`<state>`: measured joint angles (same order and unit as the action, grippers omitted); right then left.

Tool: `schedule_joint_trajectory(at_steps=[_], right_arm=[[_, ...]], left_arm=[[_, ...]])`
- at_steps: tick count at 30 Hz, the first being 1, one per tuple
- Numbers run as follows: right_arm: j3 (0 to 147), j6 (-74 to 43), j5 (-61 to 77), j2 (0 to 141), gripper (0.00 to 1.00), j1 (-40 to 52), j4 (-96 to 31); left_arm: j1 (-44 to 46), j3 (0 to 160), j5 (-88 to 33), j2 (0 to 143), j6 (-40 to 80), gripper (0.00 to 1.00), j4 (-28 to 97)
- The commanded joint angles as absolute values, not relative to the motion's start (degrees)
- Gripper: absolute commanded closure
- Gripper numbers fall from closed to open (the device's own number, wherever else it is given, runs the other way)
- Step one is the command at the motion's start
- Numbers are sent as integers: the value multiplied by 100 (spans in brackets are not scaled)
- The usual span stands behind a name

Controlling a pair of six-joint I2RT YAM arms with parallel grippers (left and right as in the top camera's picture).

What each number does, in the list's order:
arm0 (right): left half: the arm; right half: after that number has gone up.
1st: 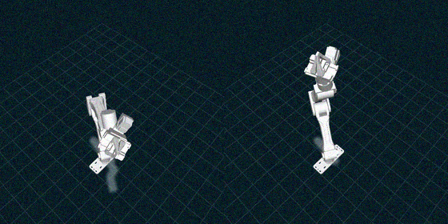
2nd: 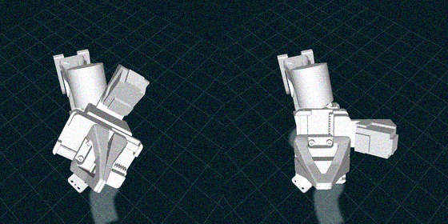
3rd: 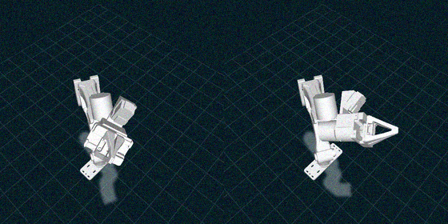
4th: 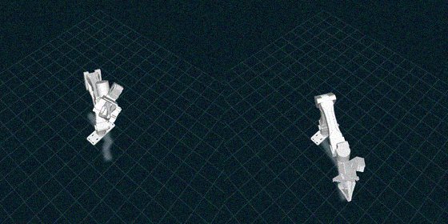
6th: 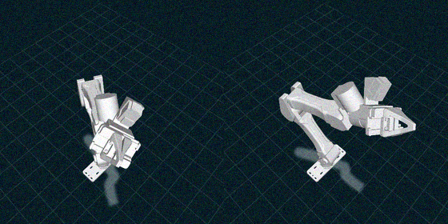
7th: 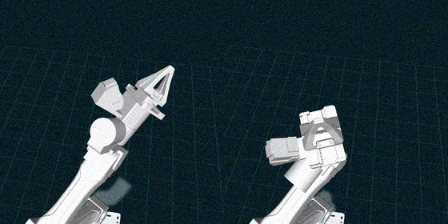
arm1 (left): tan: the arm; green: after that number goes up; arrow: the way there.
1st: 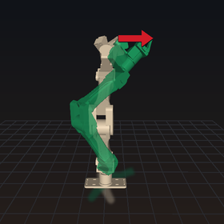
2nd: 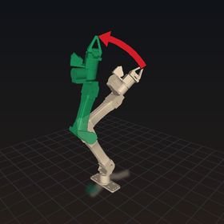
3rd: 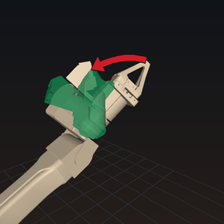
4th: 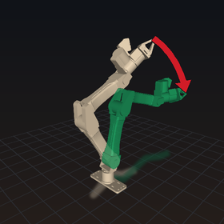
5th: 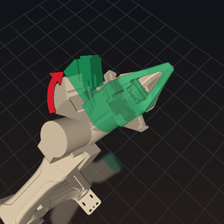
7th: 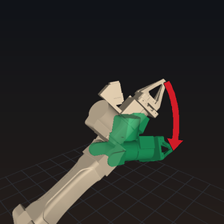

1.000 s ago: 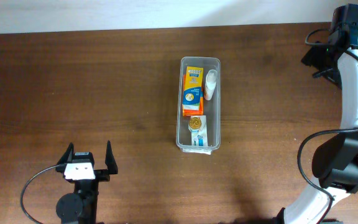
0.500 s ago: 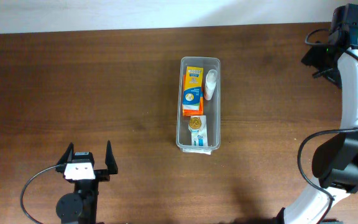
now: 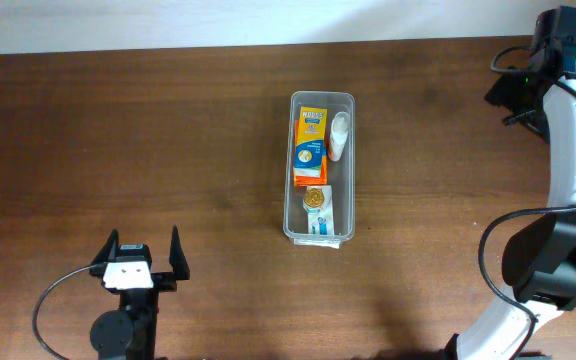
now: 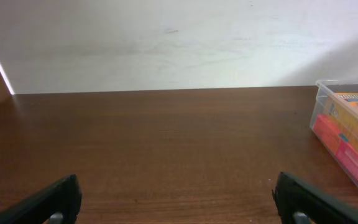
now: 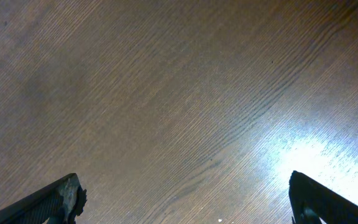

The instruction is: Pack container

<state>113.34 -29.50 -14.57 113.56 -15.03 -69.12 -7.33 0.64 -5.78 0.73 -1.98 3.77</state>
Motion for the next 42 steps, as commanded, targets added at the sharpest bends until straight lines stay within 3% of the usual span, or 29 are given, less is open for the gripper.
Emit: schedule_joint_trajectory(at_steps=[1,16,25,34,42], right_arm=[[11327,-2917,-1549,11399,2,-1540,-6914],[11323,-2910,-1898,11083,2,-1542,-6919],[11052,-2919,-1933,9692,2,-1549,-6825],[10558,-2930,-1848,8031,2,-1435,-5754],[9918,-1151,-1846,7437,2,-843,-4615]], left_arm=[[-722,51,-561,30,-268,1,414],[-722,51,-558,30,-268,1,414],[-722,51,-558,30,-268,1,414],[-722,51,-561,30,-268,1,416],[-722,51,-558,30,-268,1,414]])
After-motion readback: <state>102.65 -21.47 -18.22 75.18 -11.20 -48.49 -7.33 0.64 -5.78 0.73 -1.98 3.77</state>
